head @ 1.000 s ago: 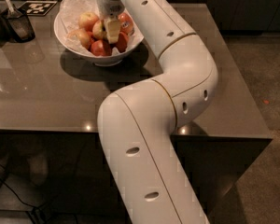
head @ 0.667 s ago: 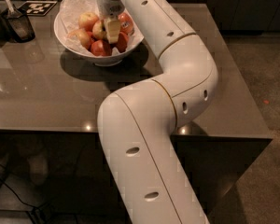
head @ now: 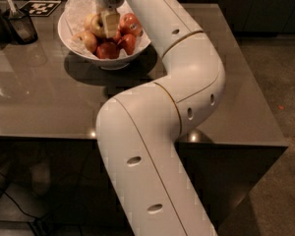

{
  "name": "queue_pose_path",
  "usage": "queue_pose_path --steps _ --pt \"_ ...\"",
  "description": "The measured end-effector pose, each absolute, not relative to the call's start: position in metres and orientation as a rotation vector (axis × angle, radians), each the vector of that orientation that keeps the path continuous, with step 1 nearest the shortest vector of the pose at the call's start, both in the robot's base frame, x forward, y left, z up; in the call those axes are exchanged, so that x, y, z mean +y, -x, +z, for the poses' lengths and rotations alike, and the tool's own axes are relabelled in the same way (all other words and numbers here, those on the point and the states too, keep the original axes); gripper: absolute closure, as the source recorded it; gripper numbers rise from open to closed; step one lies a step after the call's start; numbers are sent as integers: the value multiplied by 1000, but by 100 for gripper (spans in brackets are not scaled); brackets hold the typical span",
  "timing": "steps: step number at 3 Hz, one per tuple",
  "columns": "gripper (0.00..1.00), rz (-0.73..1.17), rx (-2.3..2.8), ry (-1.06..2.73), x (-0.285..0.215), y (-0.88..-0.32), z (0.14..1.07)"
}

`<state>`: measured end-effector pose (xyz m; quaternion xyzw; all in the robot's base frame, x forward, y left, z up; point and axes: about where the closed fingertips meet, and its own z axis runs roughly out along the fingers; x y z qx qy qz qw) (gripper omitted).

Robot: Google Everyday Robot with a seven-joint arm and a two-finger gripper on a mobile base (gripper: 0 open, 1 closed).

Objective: Pick apple from white bowl

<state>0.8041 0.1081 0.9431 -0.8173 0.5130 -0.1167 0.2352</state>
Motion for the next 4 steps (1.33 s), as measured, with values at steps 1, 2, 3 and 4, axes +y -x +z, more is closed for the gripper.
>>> queue_pose_path --steps 1,2,3,4 --pt "100 -322 1371 2220 118 -800 961" --pt "100 -335 1349 2195 119 -796 979" --pt "100 -382 1320 2169 116 -789 1010" --pt "100 -442 1287 2148 113 -779 1045"
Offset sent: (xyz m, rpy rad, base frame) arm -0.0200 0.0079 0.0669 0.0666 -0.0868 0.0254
